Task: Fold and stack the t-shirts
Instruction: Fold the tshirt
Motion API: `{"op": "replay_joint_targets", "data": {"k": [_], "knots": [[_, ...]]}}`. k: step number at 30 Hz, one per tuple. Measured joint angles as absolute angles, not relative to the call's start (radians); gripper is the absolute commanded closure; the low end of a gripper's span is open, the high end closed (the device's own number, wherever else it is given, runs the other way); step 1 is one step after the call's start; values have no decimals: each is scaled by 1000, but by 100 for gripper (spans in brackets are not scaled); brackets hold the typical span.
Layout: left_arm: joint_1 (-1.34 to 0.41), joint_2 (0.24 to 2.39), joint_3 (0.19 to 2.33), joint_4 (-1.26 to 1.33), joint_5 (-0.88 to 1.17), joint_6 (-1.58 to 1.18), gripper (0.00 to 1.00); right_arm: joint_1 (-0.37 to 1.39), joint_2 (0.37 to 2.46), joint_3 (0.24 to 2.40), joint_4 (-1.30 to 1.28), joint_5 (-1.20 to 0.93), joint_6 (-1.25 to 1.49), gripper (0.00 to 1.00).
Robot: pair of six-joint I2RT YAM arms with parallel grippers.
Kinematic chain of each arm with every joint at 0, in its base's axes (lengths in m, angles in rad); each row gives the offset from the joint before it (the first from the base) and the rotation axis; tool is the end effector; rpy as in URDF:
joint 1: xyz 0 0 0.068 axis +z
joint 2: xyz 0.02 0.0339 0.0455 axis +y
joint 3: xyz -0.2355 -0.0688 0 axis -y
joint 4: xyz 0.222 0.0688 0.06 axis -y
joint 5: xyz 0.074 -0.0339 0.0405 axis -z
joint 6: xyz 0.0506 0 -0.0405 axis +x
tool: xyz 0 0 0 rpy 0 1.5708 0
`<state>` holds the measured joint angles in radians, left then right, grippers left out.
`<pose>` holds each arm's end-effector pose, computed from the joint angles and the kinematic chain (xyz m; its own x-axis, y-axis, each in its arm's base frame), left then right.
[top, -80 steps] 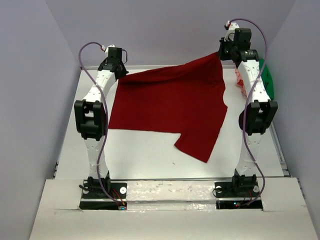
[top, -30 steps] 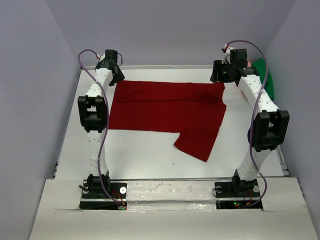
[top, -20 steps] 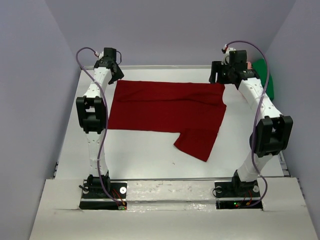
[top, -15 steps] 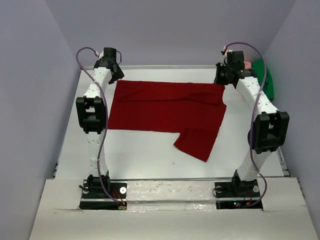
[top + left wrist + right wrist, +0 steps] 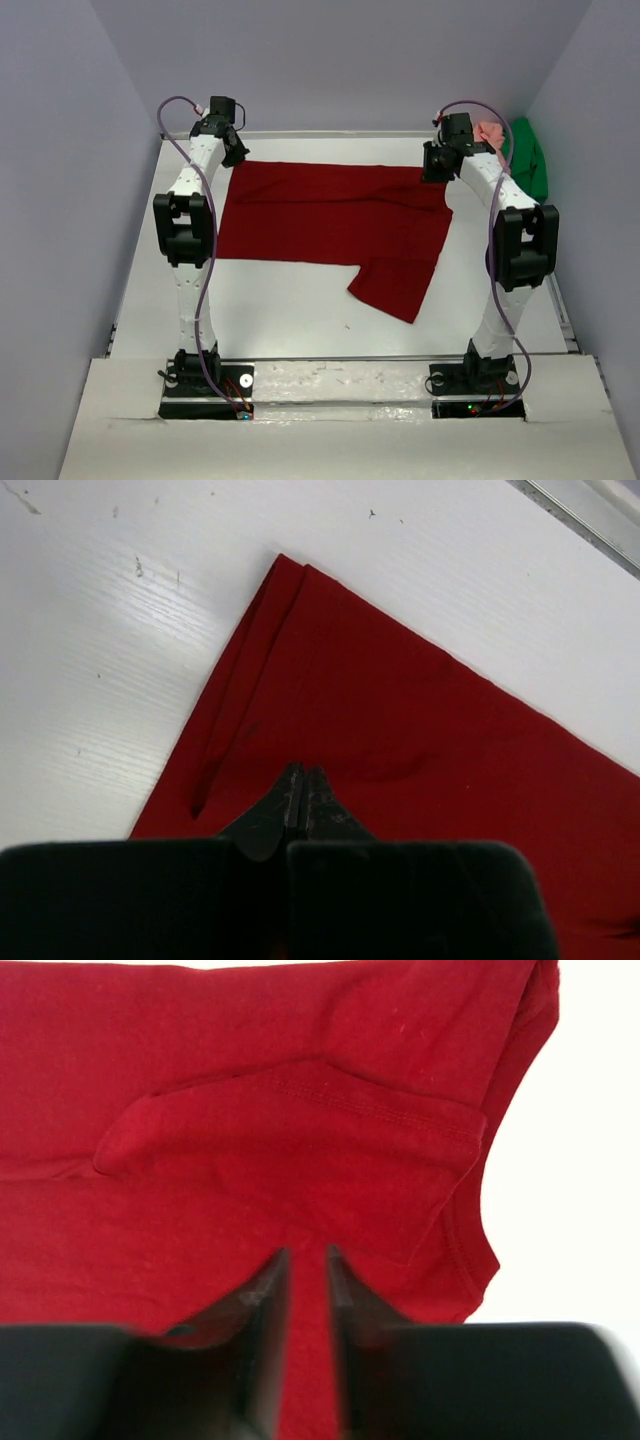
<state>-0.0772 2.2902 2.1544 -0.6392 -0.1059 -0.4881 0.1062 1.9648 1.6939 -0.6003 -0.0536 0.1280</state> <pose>0.4910 -0.0326 0.2330 -0.6168 -0.4200 -0.6657 -0.3259 0.9061 -0.2697 0.4179 0.0473 0.2341 -0.7725 0.0458 -0.6334 -0.0419 0.9915 0.1228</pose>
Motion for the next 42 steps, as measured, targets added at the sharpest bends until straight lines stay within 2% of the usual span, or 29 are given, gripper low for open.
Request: {"op": "replay_joint_targets", "data": {"k": [1,3,4,5,6,9,13,20,28,33,42], "knots": [[-77,2290,2154,-640,-97,-490,100,106,1965,1694,-601,-57,132,81],[-78,2290,2148,-638,-75,-500,100,106,1958,1683,-598,-67,152,68],[-78,2286,2128,-625,-67,-505,100,107,1945,1666,-596,-68,162,56],[-80,2276,2100,-615,-60,-509,86,112,1926,1641,-592,-67,176,51],[-81,2260,2051,-617,-54,-515,64,116,1905,1618,-593,-67,188,45],[-84,2195,1898,-593,-43,-527,51,150,1797,1502,-583,-52,226,41],[-85,2108,1763,-589,-36,-535,50,181,1726,1459,-580,-45,240,41],[-83,2093,1845,-591,-26,-514,50,184,1777,1478,-579,-30,254,41],[-83,2083,1808,-592,-47,-511,50,184,1755,1430,-590,-9,306,44],[-92,1992,1622,-617,-117,-531,50,218,1639,1278,-615,37,387,45],[-148,1843,1484,-677,-327,-558,47,452,1354,1081,-669,164,575,44]]}}
